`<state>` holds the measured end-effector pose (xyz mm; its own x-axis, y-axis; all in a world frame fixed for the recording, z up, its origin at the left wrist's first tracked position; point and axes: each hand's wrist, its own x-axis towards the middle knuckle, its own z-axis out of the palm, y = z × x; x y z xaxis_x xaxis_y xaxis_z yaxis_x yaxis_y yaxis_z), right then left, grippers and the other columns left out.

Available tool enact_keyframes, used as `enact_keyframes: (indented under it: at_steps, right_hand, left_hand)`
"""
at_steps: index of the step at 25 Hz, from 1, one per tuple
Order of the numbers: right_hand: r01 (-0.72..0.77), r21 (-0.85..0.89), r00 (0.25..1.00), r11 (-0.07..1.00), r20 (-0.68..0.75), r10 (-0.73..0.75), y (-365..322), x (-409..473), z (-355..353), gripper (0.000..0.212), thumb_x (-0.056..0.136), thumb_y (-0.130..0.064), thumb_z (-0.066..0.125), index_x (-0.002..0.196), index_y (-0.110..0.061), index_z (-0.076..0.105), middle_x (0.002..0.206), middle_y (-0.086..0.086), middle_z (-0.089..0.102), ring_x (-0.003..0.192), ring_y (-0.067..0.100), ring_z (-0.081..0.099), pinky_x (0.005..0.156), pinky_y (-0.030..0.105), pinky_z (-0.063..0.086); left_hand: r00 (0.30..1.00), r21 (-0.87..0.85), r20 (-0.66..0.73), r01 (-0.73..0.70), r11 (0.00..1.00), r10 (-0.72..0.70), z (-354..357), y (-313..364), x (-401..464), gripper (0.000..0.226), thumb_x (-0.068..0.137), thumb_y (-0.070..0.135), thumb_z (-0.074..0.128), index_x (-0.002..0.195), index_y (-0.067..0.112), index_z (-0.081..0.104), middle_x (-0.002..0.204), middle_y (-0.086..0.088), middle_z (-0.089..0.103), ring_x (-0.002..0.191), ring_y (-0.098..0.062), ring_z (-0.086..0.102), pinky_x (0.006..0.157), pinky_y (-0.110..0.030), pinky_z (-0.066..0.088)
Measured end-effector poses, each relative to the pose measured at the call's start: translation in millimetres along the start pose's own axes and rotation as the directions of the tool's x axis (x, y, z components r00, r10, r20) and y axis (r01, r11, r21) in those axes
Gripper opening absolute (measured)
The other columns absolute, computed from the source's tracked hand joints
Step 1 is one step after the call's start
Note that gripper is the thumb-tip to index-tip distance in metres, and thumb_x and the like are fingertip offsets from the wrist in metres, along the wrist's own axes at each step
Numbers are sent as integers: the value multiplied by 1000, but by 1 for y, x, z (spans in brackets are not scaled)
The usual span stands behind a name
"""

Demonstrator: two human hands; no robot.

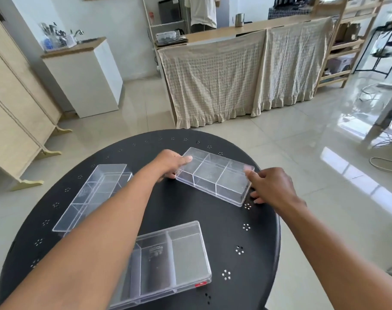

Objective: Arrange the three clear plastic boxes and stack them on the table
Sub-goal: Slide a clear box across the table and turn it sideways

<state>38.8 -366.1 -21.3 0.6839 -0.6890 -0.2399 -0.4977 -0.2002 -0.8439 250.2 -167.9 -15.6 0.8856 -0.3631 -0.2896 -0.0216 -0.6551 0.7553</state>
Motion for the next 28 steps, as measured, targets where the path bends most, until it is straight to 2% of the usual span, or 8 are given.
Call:
enact_keyframes:
  at_steps: [6, 10, 12, 14, 16, 19, 23, 28]
  right_hand:
    - [-94, 178, 992, 979, 104, 77, -13, 34, 8, 23, 88, -27, 76, 77, -9, 68, 83, 11, 68, 77, 28, 69, 91, 53, 64]
    - [-151, 362, 981, 920, 171, 93, -23, 22, 5, 22, 88, 1, 77, 87, -14, 61, 111, 18, 66, 102, 31, 62, 87, 44, 56]
    - [-147, 400, 980, 905, 185, 77, -29, 16, 2, 23, 81, 9, 77, 87, -10, 64, 117, 25, 69, 110, 36, 66, 99, 51, 57]
    - [-132, 429, 980, 894, 192, 52, -36, 11, 0, 26, 76, 12, 74, 96, -4, 69, 111, 24, 69, 105, 35, 67, 104, 62, 55]
    - [-101, 432, 980, 896, 201, 14, -47, 3, -3, 37, 79, 14, 71, 111, -3, 70, 109, 18, 71, 99, 30, 69, 101, 56, 58]
    - [-53, 467, 967, 883, 245, -71, -60, -10, -10, 28, 89, 6, 70, 106, -17, 71, 99, 6, 70, 86, 22, 68, 79, 41, 57]
    - [-161, 508, 949, 846, 316, -8, -67, -13, -15, 49, 88, -46, 79, 126, -19, 66, 119, 20, 67, 105, 46, 70, 99, 59, 55]
    - [-73, 582, 995, 810, 92, 23, -51, -22, 12, 25, 85, -39, 85, 85, -18, 71, 104, 21, 73, 97, 50, 74, 96, 62, 59]
  left_hand:
    - [983, -141, 102, 166, 976, -153, -7, -10, -29, 52, 94, 33, 71, 134, 3, 56, 128, -11, 50, 93, -26, 63, 69, -36, 59]
    - [989, -244, 11, 145, 959, -147, -7, -17, -46, 37, 91, 28, 73, 118, 4, 66, 130, -13, 59, 107, -34, 64, 70, -37, 57]
    - [991, -306, -30, 113, 945, -128, -11, -19, -54, 39, 89, 22, 75, 122, 3, 66, 127, -16, 66, 109, -34, 66, 71, -38, 57]
    - [992, -381, -65, 72, 922, -105, -18, -17, -65, 37, 86, 12, 76, 120, 5, 66, 121, -14, 71, 103, -30, 68, 80, -43, 59]
    - [994, -401, -96, 11, 916, -54, -23, -13, -75, 52, 83, 3, 75, 134, 5, 61, 125, -12, 69, 107, -26, 66, 88, -47, 57]
    - [983, -367, -174, -126, 922, 65, -30, -10, -90, 69, 81, -4, 77, 145, 5, 52, 135, -13, 64, 116, -25, 66, 96, -46, 57]
    - [923, -85, -276, -300, 950, 267, -33, -18, -108, 68, 75, 3, 85, 136, 13, 58, 135, -5, 65, 102, -20, 71, 83, -21, 55]
    - [917, 43, -322, -233, 971, 235, -20, -35, -121, 77, 78, 16, 84, 148, 26, 54, 128, -2, 74, 110, -17, 74, 88, -18, 50]
